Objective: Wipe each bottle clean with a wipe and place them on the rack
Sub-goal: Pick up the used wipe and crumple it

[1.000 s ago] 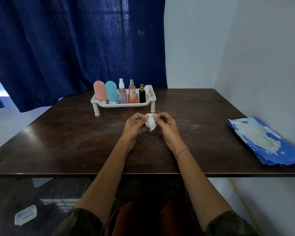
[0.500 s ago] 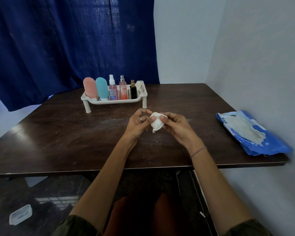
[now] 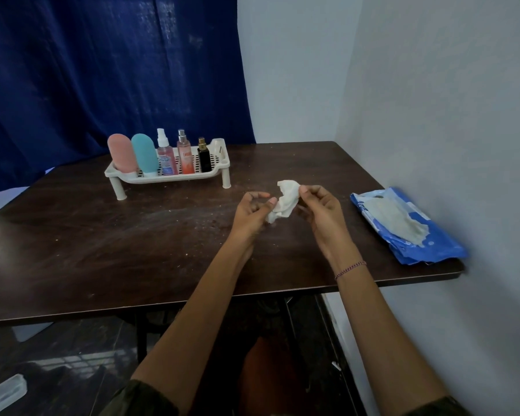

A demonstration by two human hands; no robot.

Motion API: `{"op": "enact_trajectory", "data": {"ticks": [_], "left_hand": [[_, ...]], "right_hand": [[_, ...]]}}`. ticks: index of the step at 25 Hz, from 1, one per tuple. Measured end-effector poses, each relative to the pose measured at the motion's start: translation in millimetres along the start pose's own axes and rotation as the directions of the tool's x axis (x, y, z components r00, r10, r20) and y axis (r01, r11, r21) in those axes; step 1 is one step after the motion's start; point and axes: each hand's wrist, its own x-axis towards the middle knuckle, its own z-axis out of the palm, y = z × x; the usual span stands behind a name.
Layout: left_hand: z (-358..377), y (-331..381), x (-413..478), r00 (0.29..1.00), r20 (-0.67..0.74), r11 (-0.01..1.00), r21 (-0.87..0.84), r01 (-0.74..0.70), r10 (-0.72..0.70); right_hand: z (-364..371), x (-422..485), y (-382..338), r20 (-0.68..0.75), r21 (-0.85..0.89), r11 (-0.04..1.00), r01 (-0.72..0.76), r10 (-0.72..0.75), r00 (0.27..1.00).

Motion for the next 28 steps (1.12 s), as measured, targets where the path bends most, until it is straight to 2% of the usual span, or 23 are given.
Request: {"op": "enact_trajectory", "data": {"ticks": [2, 5, 7, 9, 12, 14, 17, 20, 22, 25, 28], "left_hand": [[8, 0, -2, 1.0, -0.021, 0.997, 0.074, 0.008, -0.007], [19, 2, -8, 0.993, 0.113, 0.992, 0.125, 0.025, -0.039], [28, 2, -10, 0.983, 0.175, 0.989, 0.141, 0.037, -0.061], [34, 3, -9, 0.985, 0.16, 0.993, 0.11, 0.039, -0.056], [35, 5, -2, 0.994, 0.097, 0.998, 0.045, 0.042, -0.046], [34, 7, 1, 0.996, 0.082, 0.999, 0.048, 0.021, -0.025], [37, 7, 2, 0.995, 0.09, 0.993, 0.104, -0.047, 0.038], [39, 7, 3, 0.99, 0.076, 0.984, 0.126, -0.125, 0.116], [42, 12, 4, 0.997, 0.052, 0.996, 0.066, -0.064, 0.06], [46, 15, 5, 0.999, 0.025, 1.0, 0.001, 0.028, -0.028], [45, 12, 0, 0.984, 0.175, 1.0, 0.015, 0.011, -0.013]], "right_hand": [[-4, 3, -4, -0.09, -0.092, 0.994, 0.053, -0.062, 0.994], [-8, 10, -7, -0.124, -0.242, 0.969, 0.052, -0.084, 0.989], [-10, 14, -6, -0.106, -0.251, 0.968, 0.017, -0.045, 0.993], [-15, 16, -6, -0.109, -0.214, 0.977, -0.023, 0.0, 0.994], [-33, 18, -12, 0.013, -0.15, 0.986, -0.068, 0.07, 0.997], [-46, 17, -16, 0.146, -0.251, 0.966, -0.07, 0.109, 0.983], [-54, 16, -23, 0.187, -0.461, 0.887, 0.032, 0.062, 0.98], [-56, 12, -25, 0.23, -0.392, 0.912, 0.122, -0.031, 0.973], [-59, 9, -25, 0.266, -0.331, 0.937, 0.113, -0.023, 0.964], [-64, 7, -22, 0.341, -0.298, 0.954, 0.036, 0.071, 0.937], [-70, 6, -25, 0.311, -0.306, 0.952, 0.024, 0.076, 0.947]]}}
